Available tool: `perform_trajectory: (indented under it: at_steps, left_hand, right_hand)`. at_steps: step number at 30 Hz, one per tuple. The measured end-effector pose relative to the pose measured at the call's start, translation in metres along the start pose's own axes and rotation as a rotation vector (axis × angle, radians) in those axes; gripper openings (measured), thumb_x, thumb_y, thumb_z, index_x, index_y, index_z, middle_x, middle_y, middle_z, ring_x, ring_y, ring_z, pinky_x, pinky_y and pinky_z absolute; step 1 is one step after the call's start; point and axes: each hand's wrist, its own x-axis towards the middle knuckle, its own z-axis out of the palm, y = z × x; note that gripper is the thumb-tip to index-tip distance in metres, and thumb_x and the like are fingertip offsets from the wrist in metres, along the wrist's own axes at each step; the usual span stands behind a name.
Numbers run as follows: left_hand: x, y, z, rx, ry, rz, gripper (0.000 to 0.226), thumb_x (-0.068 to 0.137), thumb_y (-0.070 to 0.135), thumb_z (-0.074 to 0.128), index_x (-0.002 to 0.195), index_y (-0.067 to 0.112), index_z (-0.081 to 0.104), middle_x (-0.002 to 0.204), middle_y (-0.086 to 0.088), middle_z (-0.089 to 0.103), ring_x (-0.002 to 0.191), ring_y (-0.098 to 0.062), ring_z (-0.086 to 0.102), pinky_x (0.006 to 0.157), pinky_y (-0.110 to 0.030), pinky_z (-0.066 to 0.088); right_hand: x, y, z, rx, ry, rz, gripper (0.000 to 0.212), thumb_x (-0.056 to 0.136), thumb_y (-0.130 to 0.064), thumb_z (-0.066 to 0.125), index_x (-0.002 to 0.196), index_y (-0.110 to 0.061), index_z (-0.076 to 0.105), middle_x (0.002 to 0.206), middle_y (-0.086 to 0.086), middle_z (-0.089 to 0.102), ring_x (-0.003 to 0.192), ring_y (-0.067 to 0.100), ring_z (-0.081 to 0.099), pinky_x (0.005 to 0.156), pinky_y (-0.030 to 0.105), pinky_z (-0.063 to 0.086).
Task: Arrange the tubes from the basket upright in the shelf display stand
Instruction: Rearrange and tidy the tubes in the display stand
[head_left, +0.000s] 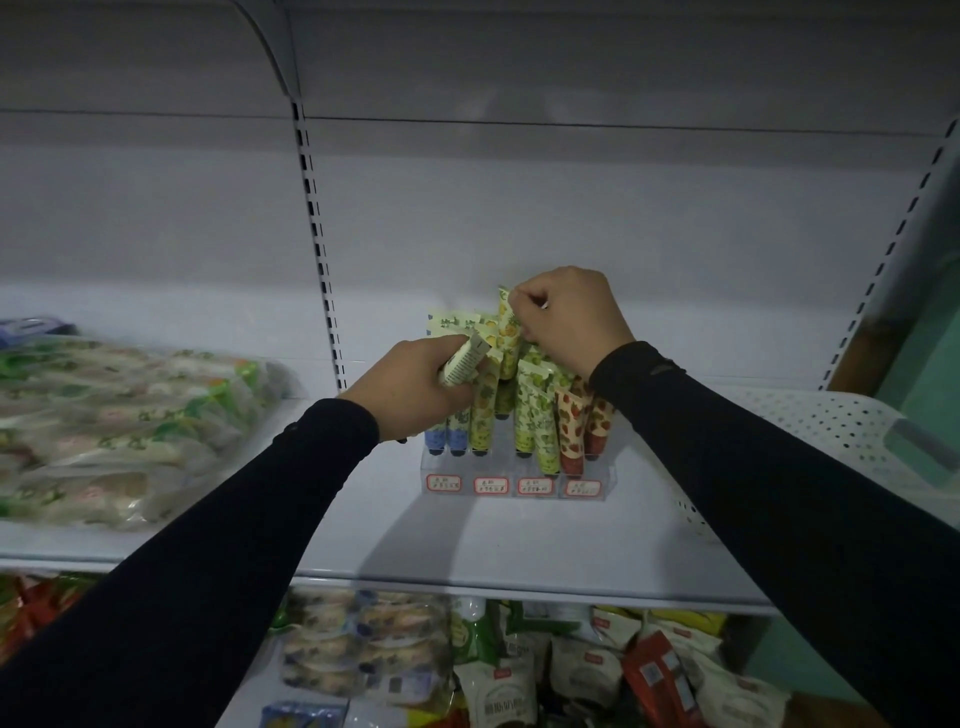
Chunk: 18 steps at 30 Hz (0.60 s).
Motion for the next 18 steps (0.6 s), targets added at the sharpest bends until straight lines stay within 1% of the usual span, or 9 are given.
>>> perform_trajectory:
  at_steps: [4,6,7,10,11,13,15,16,18]
  left_hand:
    - [0.0000,0.0003,-0.0003,-0.014,-0.001,0.001,0.018,0.094,0.021,0.060,0.110,0.030,0.061,0.081,0.006,0.057,0.039,0.001,0.051,0.033,-0.020,0.039]
    - [0.0000,0.0000,0.0001,-0.020,0.000,0.002,0.017,0.094,0.022,0.060,0.108,0.031,0.061,0.081,0.006,0.057,0.038,0.002,0.050,0.033,-0.019,0.038]
    - [0.0000,-0.0004,0.0001,-0.022,0.000,-0.001,0.016,0.094,0.022,0.060,0.107,0.031,0.061,0.081,0.006,0.057,0.038,0.002,0.050,0.033,-0.019,0.038]
    - [0.0005,-0.0018,-0.0002,-0.022,-0.003,-0.006,0.016,0.094,0.023,0.060,0.105,0.033,0.060,0.084,0.005,0.059,0.041,-0.004,0.051,0.033,-0.020,0.039]
    - [0.0003,-0.0016,-0.0003,-0.020,-0.003,-0.003,0.017,0.094,0.023,0.060,0.107,0.033,0.061,0.085,0.005,0.059,0.043,-0.006,0.051,0.034,-0.020,0.040]
    - [-0.0001,-0.0010,-0.0003,-0.016,-0.002,0.002,0.017,0.094,0.022,0.060,0.107,0.033,0.060,0.085,0.007,0.059,0.043,-0.006,0.051,0.033,-0.020,0.040]
    - [-0.0005,-0.0015,0.0003,-0.018,0.001,-0.005,0.017,0.094,0.021,0.059,0.106,0.033,0.059,0.082,0.008,0.056,0.039,-0.002,0.051,0.032,-0.019,0.038]
    - [-0.0006,-0.0018,0.0005,-0.020,0.003,-0.007,0.017,0.094,0.021,0.059,0.106,0.033,0.059,0.082,0.008,0.056,0.039,-0.001,0.051,0.032,-0.019,0.038]
    - [-0.0005,-0.0028,0.0007,-0.024,0.008,0.000,0.017,0.094,0.022,0.060,0.108,0.031,0.061,0.086,0.006,0.058,0.046,-0.006,0.054,0.033,-0.021,0.041]
  right_hand:
    - [-0.0005,-0.0028,-0.0016,-0.018,-0.108,0.036,0.041,0.095,-0.015,0.049,0.062,0.008,0.057,0.069,0.024,0.065,0.063,0.034,0.062,0.074,0.035,0.053]
    - [0.0001,-0.0032,-0.0007,-0.037,-0.166,0.057,0.042,0.095,-0.016,0.049,0.059,0.005,0.053,0.067,0.025,0.062,0.055,0.029,0.053,0.068,0.033,0.052]
    - [0.0002,-0.0033,0.0002,-0.042,-0.194,0.066,0.042,0.095,-0.016,0.049,0.055,-0.001,0.047,0.062,0.024,0.056,0.053,0.026,0.046,0.064,0.031,0.049]
    - [-0.0012,-0.0047,0.0028,-0.087,-0.277,0.085,0.047,0.095,-0.017,0.050,0.052,-0.012,0.033,0.053,0.009,0.037,0.050,0.019,0.035,0.051,0.025,0.034]
    - [-0.0023,-0.0047,0.0046,-0.111,-0.301,0.090,0.048,0.096,-0.018,0.049,0.052,-0.013,0.031,0.052,0.006,0.033,0.048,0.019,0.032,0.050,0.025,0.031]
    - [-0.0048,-0.0051,0.0072,-0.130,-0.329,0.098,0.048,0.097,-0.015,0.045,0.052,-0.014,0.028,0.050,0.004,0.028,0.046,0.019,0.028,0.052,0.026,0.033]
    - [-0.0046,-0.0059,0.0067,-0.136,-0.338,0.112,0.047,0.095,-0.012,0.044,0.051,-0.014,0.029,0.048,0.002,0.029,0.045,0.018,0.028,0.053,0.027,0.034]
    - [-0.0036,-0.0060,0.0055,-0.139,-0.329,0.124,0.047,0.095,-0.013,0.046,0.050,-0.014,0.032,0.049,0.001,0.032,0.045,0.016,0.031,0.052,0.026,0.033]
    - [-0.0021,-0.0063,0.0034,-0.127,-0.292,0.158,0.040,0.094,-0.017,0.054,0.054,-0.013,0.052,0.058,-0.003,0.050,0.054,0.012,0.047,0.055,0.022,0.035]
